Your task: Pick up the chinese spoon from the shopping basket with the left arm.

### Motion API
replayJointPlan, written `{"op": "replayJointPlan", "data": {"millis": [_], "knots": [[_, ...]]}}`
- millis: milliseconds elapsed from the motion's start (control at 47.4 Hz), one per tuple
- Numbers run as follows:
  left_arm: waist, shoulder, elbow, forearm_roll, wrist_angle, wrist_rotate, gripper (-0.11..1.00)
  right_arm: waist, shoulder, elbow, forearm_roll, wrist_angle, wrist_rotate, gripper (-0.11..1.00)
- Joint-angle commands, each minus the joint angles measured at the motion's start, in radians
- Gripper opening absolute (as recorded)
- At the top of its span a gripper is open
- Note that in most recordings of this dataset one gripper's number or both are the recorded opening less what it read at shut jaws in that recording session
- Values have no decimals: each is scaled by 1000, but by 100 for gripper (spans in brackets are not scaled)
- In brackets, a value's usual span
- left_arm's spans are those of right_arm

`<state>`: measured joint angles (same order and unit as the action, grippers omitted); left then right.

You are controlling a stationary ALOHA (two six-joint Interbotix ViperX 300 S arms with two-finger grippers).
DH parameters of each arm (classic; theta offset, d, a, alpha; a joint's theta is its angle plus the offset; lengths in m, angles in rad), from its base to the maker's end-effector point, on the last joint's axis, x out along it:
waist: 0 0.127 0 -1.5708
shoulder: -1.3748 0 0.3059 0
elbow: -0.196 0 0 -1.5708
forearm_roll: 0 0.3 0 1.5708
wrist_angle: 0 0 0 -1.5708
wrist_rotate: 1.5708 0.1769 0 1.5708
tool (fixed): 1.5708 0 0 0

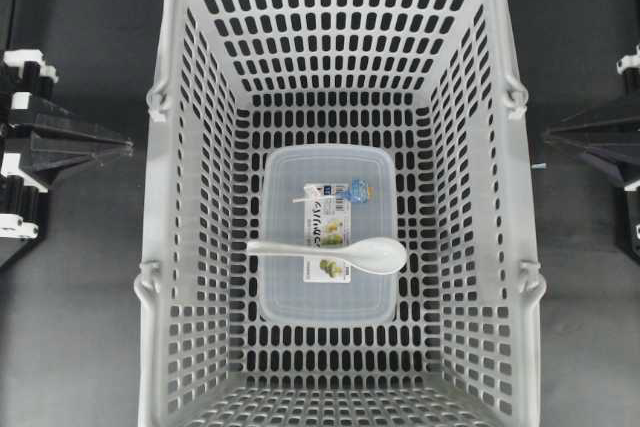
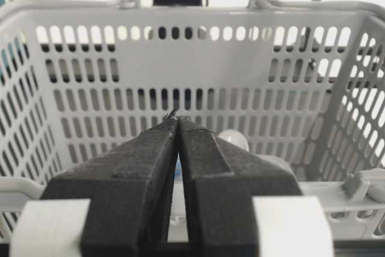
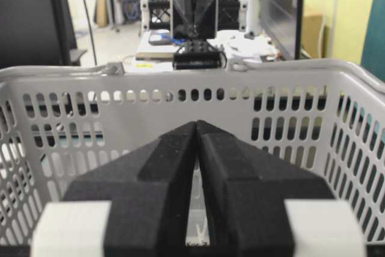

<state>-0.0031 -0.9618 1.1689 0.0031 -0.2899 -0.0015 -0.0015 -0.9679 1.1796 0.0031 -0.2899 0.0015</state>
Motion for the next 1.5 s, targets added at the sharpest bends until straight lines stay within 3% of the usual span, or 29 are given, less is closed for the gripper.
{"op": "replayJointPlan", "data": {"millis": [0, 190, 401, 549, 929, 1098, 1182, 1372, 1477], "knots": [[-3, 31, -34, 41, 0, -23, 6, 5, 11, -11, 5, -6, 5, 0], [-18, 104, -124, 41, 83, -54, 0, 5, 8, -9, 11, 14, 17, 0], [-61, 207, -313, 41, 359, -48, 0, 3, 3, -11, 11, 17, 78, 0], [-83, 316, -440, 40, 560, -48, 0, 5, 3, -11, 11, 25, 86, 0], [-109, 640, -729, 41, 868, -55, 0, 5, 2, -9, 11, 31, 87, 0], [-112, 762, -833, 40, 996, -48, 2, 5, 2, -9, 11, 43, 89, 11], [-115, 802, -857, 41, 1023, -57, 18, 3, 2, -11, 12, 43, 89, 22], [-129, 894, -920, 41, 1058, -55, 75, 14, 2, -11, 11, 43, 87, 55], [-129, 946, -959, 41, 1062, -48, 91, 17, 0, -11, 11, 46, 86, 67]]}}
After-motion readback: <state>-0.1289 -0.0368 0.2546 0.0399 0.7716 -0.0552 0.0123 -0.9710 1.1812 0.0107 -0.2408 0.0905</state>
